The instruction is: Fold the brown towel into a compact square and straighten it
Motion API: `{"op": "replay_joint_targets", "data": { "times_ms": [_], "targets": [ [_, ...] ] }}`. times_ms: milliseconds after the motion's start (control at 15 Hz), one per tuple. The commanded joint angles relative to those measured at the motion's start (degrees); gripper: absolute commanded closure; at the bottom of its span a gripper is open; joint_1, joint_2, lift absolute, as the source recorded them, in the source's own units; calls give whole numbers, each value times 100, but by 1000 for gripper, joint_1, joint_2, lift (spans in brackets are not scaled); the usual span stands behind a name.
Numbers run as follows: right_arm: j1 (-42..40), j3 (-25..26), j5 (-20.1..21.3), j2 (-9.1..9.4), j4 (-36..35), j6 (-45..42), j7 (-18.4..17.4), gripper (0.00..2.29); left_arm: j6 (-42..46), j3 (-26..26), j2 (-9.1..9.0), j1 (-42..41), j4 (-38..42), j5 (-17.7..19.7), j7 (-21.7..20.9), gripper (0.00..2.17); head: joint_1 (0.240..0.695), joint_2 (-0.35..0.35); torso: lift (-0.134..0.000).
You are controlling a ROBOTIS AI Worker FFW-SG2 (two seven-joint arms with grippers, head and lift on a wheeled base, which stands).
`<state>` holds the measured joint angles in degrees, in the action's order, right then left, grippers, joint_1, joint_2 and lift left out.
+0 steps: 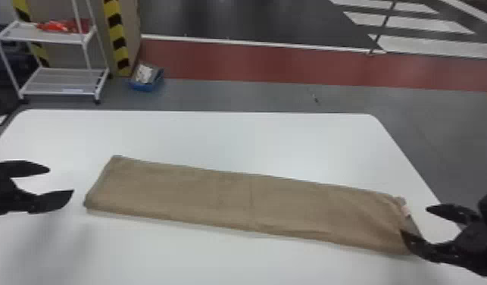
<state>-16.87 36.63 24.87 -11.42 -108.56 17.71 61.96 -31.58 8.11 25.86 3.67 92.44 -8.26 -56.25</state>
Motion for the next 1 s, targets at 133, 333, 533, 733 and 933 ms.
{"op": "replay_joint_targets", "data": {
  "times_ms": [133,333,533,733,933],
  "targets": [
    [0,11,0,-1,1,0,0,167,32,-11,-2,2,-16,0,27,137,695,-157,-124],
    [0,11,0,8,10,0,0,167,32,-11,-2,2,-24,18,79,130,695,-157,-124],
    [-9,20,9,8,19,0,0,167,32,-11,-20,2,-24,61,150,130,695,-156,-124],
    [-9,20,9,35,19,-17,0,167,32,-11,-29,2,-33,88,185,134,695,-156,-124],
    [-9,37,9,43,19,0,0,167,-108,15,-37,-33,55,237,159,137,695,-157,-124]
  ]
}}
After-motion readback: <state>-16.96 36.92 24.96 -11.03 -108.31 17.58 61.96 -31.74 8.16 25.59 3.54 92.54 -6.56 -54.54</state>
